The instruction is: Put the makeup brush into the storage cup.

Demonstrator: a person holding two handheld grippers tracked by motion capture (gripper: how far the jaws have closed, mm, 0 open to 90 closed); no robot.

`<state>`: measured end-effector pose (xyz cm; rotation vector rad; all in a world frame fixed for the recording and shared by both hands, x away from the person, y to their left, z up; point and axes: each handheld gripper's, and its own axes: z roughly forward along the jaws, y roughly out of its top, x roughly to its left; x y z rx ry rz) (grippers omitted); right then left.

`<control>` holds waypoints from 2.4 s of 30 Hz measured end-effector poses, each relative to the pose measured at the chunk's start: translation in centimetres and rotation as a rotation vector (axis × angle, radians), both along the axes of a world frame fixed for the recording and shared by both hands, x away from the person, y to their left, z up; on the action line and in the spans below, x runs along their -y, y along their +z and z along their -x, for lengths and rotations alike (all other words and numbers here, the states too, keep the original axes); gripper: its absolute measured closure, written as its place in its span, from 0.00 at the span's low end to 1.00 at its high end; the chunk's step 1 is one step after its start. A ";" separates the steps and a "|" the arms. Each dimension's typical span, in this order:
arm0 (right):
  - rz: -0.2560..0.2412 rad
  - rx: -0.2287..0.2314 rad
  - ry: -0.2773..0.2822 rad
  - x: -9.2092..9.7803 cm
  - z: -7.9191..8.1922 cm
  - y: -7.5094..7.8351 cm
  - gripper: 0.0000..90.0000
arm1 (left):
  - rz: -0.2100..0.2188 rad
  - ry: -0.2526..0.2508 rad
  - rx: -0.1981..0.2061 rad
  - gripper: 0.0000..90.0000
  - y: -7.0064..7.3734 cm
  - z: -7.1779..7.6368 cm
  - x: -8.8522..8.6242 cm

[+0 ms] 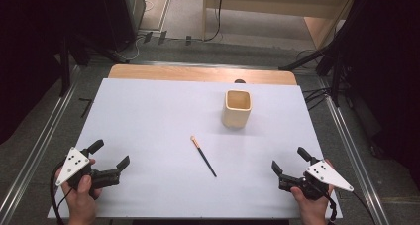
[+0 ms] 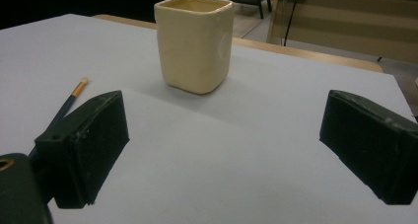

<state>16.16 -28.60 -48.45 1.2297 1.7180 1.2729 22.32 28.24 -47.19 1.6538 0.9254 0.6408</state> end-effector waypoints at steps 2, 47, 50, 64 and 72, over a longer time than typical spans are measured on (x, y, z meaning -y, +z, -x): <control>0.004 0.001 -0.001 0.0 0.0 0.0 0.06 | 0.001 0.000 -0.001 0.00 0.0 0.0 0.0; 0.081 -0.112 0.162 -11.4 -6.1 3.1 0.24 | -0.019 -0.028 -0.005 0.00 0.0 0.1 0.4; 0.090 -0.126 0.176 -12.1 -6.4 3.2 0.24 | -0.014 -0.024 -0.004 0.00 0.0 0.1 0.3; 0.120 -0.227 0.251 -14.9 -8.7 3.6 0.35 | -0.014 -0.030 -0.003 0.00 0.1 0.1 0.3; 0.193 -0.276 0.253 -16.5 -10.0 3.7 0.41 | -0.011 -0.029 -0.003 0.00 0.0 0.1 0.3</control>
